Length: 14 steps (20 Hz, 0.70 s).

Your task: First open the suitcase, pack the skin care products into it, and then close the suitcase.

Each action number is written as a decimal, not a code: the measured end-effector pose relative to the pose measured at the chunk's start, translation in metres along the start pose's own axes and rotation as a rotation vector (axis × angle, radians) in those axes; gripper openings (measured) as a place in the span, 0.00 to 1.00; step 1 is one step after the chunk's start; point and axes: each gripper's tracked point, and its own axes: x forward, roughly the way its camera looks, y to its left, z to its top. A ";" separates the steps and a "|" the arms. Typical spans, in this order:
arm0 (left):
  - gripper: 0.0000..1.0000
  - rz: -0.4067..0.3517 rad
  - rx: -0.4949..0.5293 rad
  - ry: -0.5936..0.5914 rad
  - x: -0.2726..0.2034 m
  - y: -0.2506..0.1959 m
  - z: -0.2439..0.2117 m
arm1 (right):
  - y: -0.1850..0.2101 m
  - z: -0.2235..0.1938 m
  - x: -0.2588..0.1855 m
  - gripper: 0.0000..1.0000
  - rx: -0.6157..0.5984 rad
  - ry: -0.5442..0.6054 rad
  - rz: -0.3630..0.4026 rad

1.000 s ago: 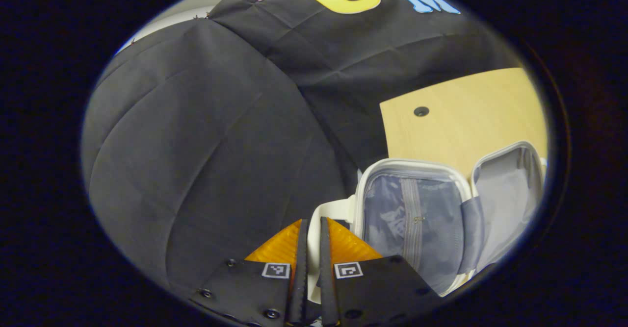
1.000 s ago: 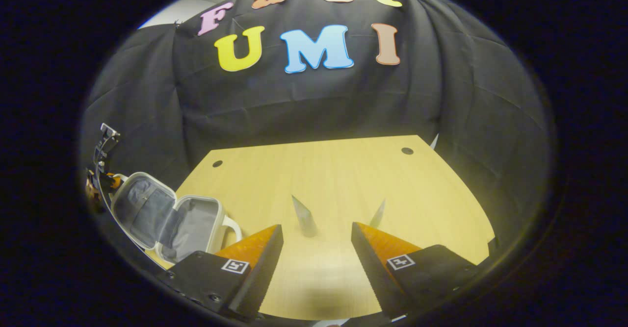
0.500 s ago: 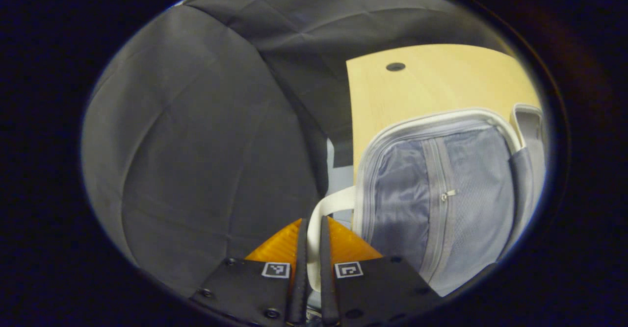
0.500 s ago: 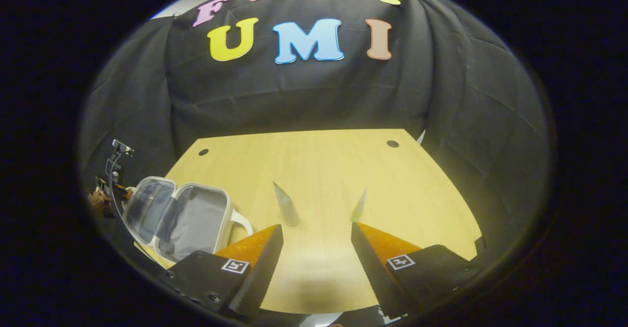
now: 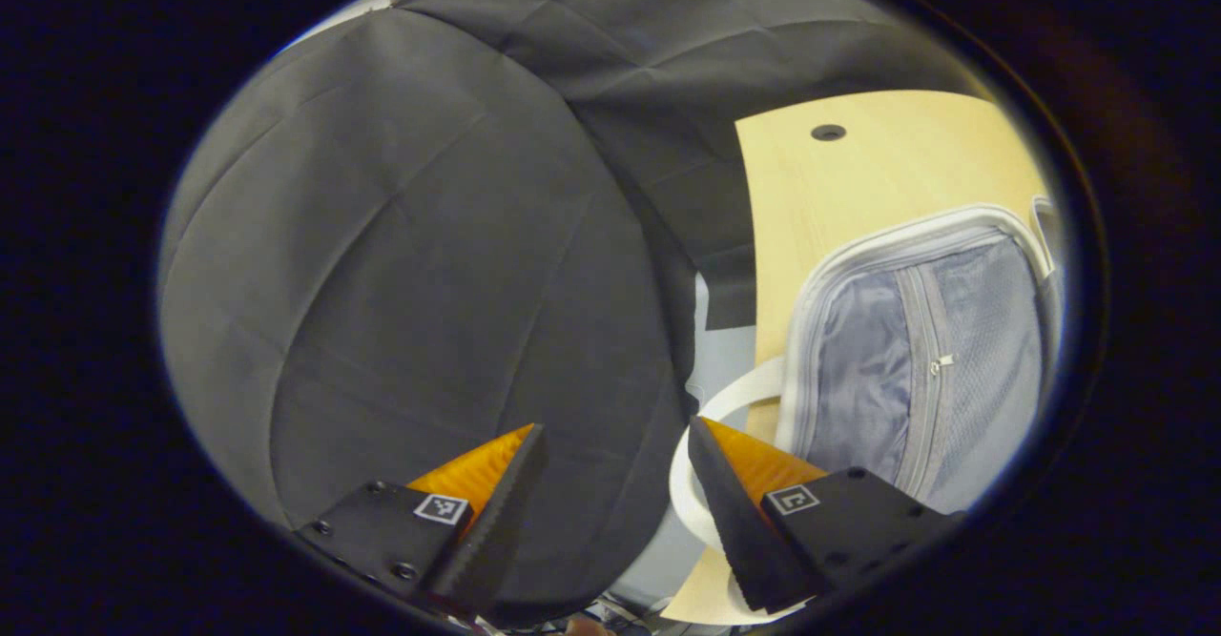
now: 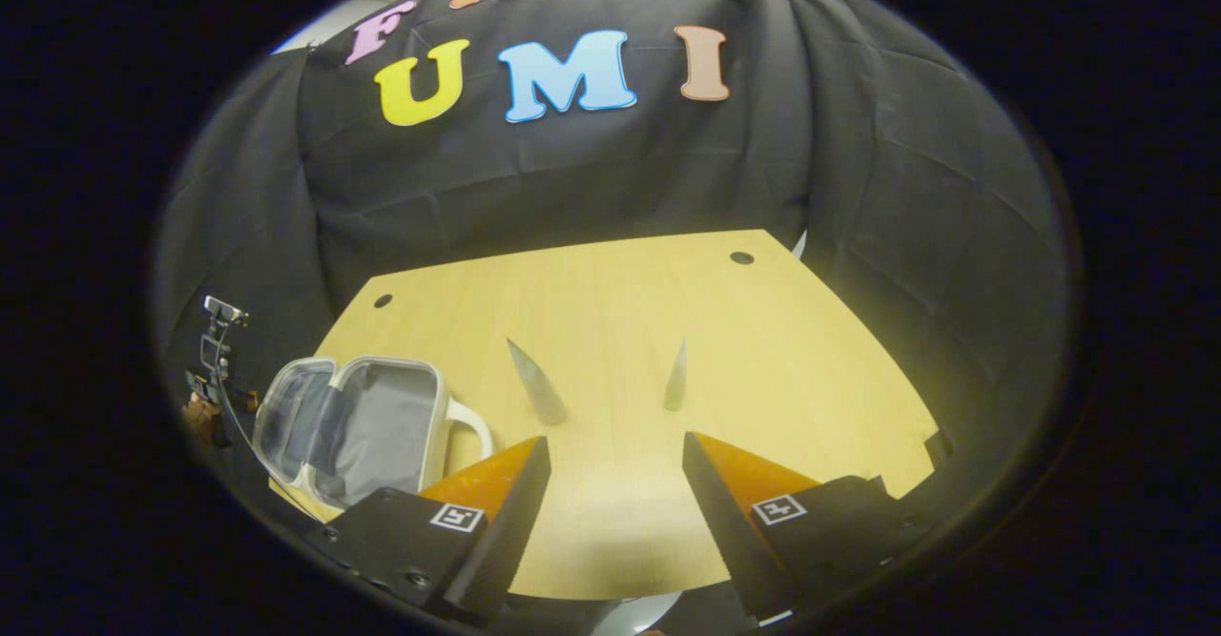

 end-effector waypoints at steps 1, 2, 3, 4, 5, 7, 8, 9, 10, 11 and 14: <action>0.98 0.040 -0.006 -0.025 -0.008 0.016 0.005 | 0.002 0.000 -0.001 0.86 0.006 -0.006 0.010; 0.97 0.069 -0.019 -0.053 -0.021 0.032 0.011 | 0.004 -0.001 0.000 0.86 0.012 -0.012 0.019; 0.98 0.094 -0.038 -0.089 -0.037 0.047 0.023 | 0.006 0.000 0.001 0.86 0.022 -0.016 0.030; 0.98 0.115 -0.057 -0.138 -0.057 0.063 0.036 | 0.008 -0.001 0.001 0.86 0.036 -0.021 0.043; 0.97 0.133 -0.077 -0.196 -0.076 0.077 0.054 | 0.011 -0.001 0.002 0.86 0.047 -0.024 0.056; 0.97 0.150 -0.111 -0.331 -0.123 0.098 0.097 | 0.011 0.003 0.006 0.86 0.063 -0.026 0.067; 0.97 0.143 -0.132 -0.408 -0.151 0.099 0.121 | 0.009 0.009 0.006 0.86 0.072 -0.036 0.067; 0.97 0.122 -0.155 -0.488 -0.177 0.093 0.146 | 0.006 0.016 0.007 0.86 0.077 -0.051 0.062; 0.96 0.089 -0.176 -0.566 -0.202 0.080 0.166 | 0.004 0.019 0.009 0.85 0.080 -0.059 0.058; 0.96 0.044 -0.194 -0.624 -0.228 0.062 0.183 | 0.003 0.023 0.010 0.85 0.084 -0.065 0.060; 0.95 -0.192 -0.229 -0.762 -0.315 -0.020 0.232 | -0.003 0.025 0.014 0.85 0.092 -0.070 0.057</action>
